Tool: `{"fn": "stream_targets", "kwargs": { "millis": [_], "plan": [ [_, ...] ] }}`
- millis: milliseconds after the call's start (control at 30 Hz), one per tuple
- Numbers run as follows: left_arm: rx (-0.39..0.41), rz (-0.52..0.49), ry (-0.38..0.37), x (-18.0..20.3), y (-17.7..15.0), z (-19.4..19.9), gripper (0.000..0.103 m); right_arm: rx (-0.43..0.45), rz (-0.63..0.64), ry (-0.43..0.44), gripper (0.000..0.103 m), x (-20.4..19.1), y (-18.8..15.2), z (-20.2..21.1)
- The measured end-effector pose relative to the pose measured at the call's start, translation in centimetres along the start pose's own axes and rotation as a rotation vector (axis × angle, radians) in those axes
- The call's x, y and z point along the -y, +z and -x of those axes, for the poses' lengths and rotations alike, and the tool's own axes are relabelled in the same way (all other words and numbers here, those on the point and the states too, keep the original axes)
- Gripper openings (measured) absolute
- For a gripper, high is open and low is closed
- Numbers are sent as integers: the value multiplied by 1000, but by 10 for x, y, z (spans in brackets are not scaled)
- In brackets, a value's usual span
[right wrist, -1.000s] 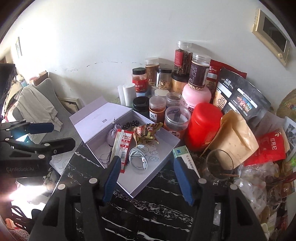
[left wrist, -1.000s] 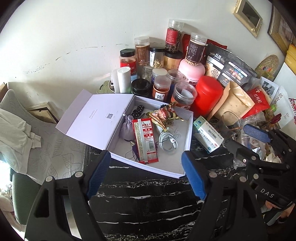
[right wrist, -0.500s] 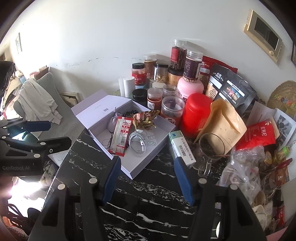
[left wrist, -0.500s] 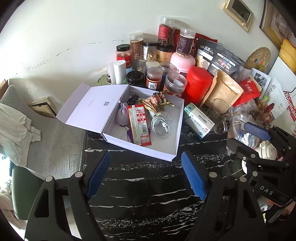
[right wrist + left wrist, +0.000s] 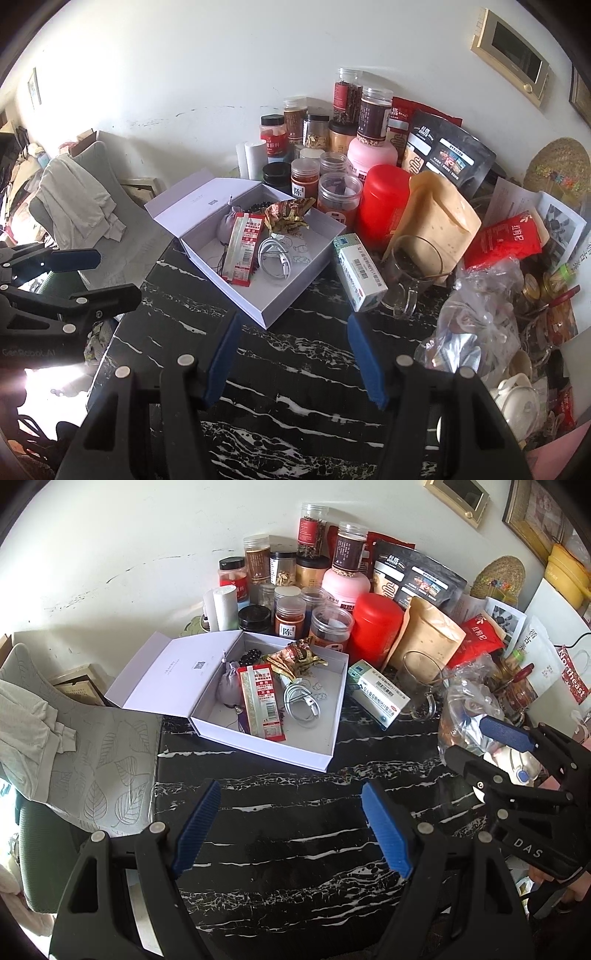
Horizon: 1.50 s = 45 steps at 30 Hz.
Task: Organize objects
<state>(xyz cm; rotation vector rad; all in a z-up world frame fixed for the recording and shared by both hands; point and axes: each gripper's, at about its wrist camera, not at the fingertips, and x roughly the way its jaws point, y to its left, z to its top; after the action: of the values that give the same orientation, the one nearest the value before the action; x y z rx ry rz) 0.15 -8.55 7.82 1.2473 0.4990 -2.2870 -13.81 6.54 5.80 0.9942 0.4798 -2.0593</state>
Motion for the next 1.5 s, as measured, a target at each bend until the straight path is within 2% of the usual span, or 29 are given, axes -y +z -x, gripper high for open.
{"fn": "stream_targets", "kwargs": {
  "millis": [533,1500],
  "plan": [
    [-8,-6,-1,12,-8,2,78,-1,-31,-7,61,9,-12,9],
    [-9,-10,5,13,-9,0,78,1,-33,-8,61,11,-10,10]
  ]
}}
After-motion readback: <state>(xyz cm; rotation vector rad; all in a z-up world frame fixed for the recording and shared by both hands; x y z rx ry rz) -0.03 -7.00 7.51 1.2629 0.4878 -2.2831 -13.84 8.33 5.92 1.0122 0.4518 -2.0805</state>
